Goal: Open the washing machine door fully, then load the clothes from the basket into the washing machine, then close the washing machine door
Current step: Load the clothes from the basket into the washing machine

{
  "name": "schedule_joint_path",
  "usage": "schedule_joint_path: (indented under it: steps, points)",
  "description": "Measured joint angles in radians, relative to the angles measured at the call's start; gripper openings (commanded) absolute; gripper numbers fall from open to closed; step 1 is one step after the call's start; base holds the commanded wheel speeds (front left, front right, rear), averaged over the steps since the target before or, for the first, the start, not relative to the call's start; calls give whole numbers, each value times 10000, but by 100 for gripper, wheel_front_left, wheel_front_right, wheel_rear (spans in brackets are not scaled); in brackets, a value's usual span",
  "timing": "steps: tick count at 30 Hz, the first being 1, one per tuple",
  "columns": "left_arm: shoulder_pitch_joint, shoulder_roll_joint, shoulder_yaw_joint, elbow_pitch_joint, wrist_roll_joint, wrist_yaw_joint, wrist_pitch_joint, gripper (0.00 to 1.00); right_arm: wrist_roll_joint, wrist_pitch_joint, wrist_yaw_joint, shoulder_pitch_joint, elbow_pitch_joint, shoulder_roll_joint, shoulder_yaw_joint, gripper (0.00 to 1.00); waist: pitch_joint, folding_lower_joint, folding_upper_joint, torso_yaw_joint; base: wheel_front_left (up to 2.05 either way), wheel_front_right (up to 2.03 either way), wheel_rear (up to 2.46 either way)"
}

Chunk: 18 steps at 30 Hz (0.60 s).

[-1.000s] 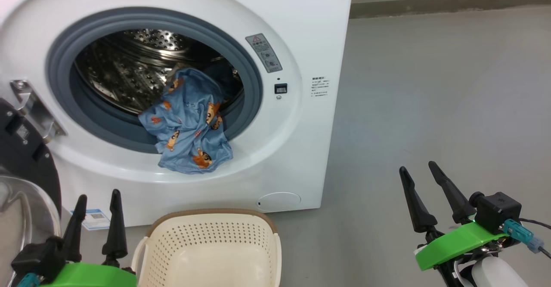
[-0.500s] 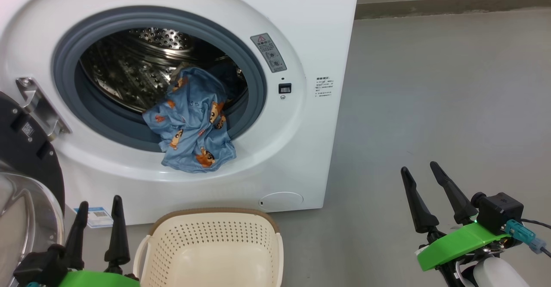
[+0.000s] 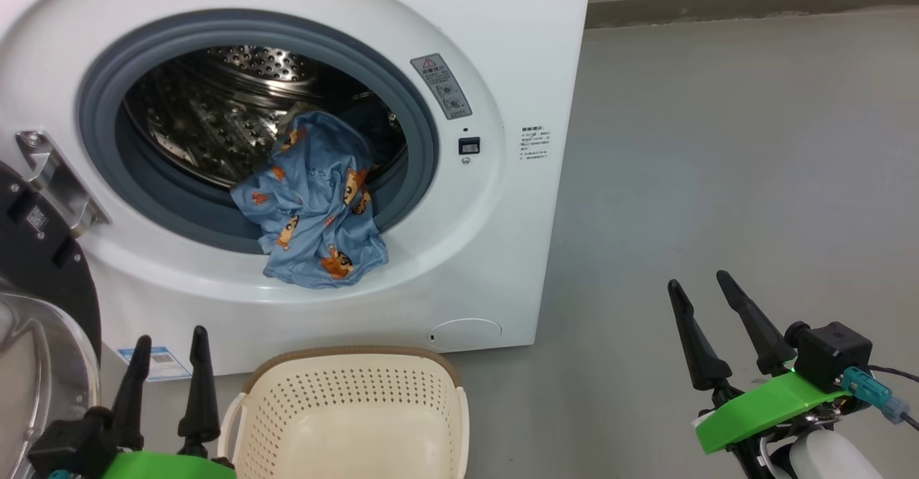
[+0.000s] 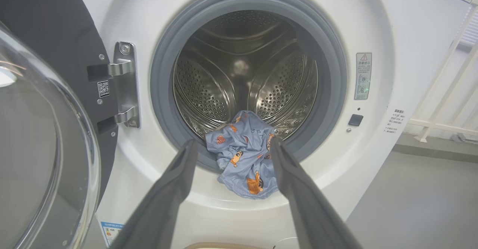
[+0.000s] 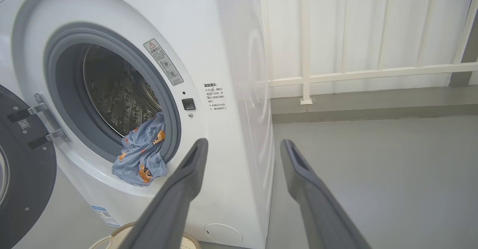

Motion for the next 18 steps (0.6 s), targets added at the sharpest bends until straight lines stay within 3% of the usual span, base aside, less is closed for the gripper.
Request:
schedule_joint_path:
  steps: [10, 18]
  points:
    - [-215, 136, -619, 566, -100, 0, 2, 100, 0, 0, 0, -46, -374, -12, 52, 100, 416, 0, 0, -162, 0, 0, 0]
    - [-1826, 518, -1580, 2155, -719, 0, 13, 100, -94, 0, 0, -313, -610, 35, 33, 100, 1204, 0, 1, -302, 0, 0, 0]
